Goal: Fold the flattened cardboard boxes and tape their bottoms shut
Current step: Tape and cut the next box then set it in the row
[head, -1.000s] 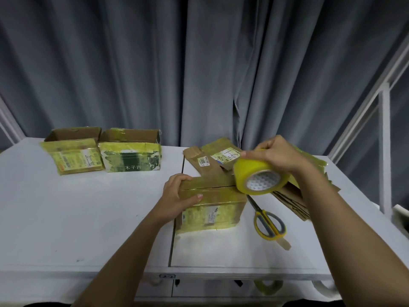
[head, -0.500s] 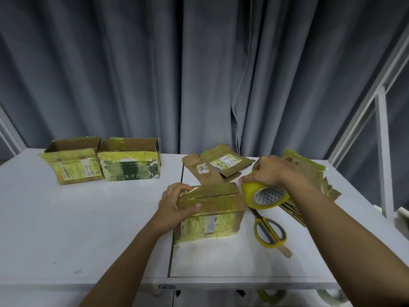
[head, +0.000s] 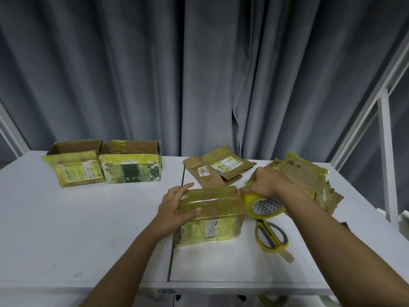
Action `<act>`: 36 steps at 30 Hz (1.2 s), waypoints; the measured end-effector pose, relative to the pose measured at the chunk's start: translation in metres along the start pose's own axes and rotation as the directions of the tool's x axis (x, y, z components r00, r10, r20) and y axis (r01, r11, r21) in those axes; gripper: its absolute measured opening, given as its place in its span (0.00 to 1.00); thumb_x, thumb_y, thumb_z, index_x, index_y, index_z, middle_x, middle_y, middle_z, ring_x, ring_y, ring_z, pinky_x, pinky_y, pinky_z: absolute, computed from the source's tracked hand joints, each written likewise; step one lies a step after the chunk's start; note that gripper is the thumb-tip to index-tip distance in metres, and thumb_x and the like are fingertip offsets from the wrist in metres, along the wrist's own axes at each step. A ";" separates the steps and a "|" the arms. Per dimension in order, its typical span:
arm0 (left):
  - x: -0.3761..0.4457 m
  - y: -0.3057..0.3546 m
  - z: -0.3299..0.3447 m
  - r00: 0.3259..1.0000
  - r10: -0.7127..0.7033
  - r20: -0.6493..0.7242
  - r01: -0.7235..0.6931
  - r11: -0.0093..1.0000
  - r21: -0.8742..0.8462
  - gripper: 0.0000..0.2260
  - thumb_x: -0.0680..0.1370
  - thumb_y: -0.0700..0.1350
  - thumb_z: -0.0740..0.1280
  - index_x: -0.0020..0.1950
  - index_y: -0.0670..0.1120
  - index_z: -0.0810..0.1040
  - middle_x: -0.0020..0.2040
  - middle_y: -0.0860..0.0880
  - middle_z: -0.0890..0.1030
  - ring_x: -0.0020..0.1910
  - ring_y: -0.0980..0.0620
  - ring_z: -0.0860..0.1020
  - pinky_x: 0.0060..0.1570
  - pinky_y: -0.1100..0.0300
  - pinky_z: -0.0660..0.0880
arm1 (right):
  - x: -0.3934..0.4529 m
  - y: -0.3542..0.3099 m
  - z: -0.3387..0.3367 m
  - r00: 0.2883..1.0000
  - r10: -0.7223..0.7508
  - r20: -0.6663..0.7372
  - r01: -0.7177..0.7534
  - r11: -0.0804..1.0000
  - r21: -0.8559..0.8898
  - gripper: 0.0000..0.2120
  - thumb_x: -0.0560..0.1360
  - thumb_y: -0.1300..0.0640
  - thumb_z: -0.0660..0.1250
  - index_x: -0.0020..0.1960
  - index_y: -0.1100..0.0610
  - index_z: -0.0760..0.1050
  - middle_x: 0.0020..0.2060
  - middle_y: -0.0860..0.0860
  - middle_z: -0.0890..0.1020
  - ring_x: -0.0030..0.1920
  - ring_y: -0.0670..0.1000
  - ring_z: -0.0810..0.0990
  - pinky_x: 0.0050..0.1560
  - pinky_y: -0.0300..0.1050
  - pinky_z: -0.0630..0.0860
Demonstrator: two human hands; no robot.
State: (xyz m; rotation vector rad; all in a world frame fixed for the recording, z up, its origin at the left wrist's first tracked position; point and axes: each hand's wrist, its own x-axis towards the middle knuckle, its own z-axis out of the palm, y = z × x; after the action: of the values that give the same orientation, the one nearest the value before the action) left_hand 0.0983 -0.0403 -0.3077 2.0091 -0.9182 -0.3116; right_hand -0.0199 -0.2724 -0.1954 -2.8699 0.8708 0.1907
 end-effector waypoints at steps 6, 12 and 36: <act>-0.001 0.017 -0.012 0.993 0.075 0.086 -0.111 0.815 0.569 0.33 0.69 0.74 0.45 0.73 0.69 0.43 0.78 0.51 0.46 0.77 0.50 0.41 0.70 0.47 0.34 | -0.003 -0.009 -0.002 0.999 -0.031 0.010 0.032 0.997 -0.076 0.28 0.71 0.33 0.65 0.58 0.55 0.79 0.57 0.51 0.79 0.55 0.53 0.76 0.47 0.44 0.69; 0.006 0.066 0.031 0.881 0.342 0.327 -0.466 0.512 0.721 0.34 0.71 0.40 0.59 0.77 0.49 0.56 0.78 0.47 0.51 0.77 0.48 0.49 0.75 0.47 0.47 | -0.003 -0.007 0.002 0.999 -0.039 -0.008 0.038 0.997 -0.071 0.28 0.72 0.33 0.64 0.59 0.54 0.78 0.57 0.51 0.79 0.56 0.53 0.77 0.46 0.43 0.68; -0.002 0.048 0.010 0.960 -0.278 -0.019 0.228 0.746 0.626 0.50 0.65 0.77 0.48 0.78 0.49 0.44 0.78 0.44 0.42 0.77 0.43 0.46 0.73 0.47 0.51 | -0.007 0.008 0.017 0.999 -0.024 0.024 0.022 0.998 0.063 0.31 0.73 0.30 0.60 0.64 0.53 0.74 0.63 0.52 0.77 0.60 0.53 0.75 0.53 0.46 0.72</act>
State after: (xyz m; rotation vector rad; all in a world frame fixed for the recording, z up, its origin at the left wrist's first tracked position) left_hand 0.0675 -0.0615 -0.2750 2.7744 -0.8606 -0.2502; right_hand -0.0317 -0.2723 -0.2122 -2.8116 0.8234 0.1928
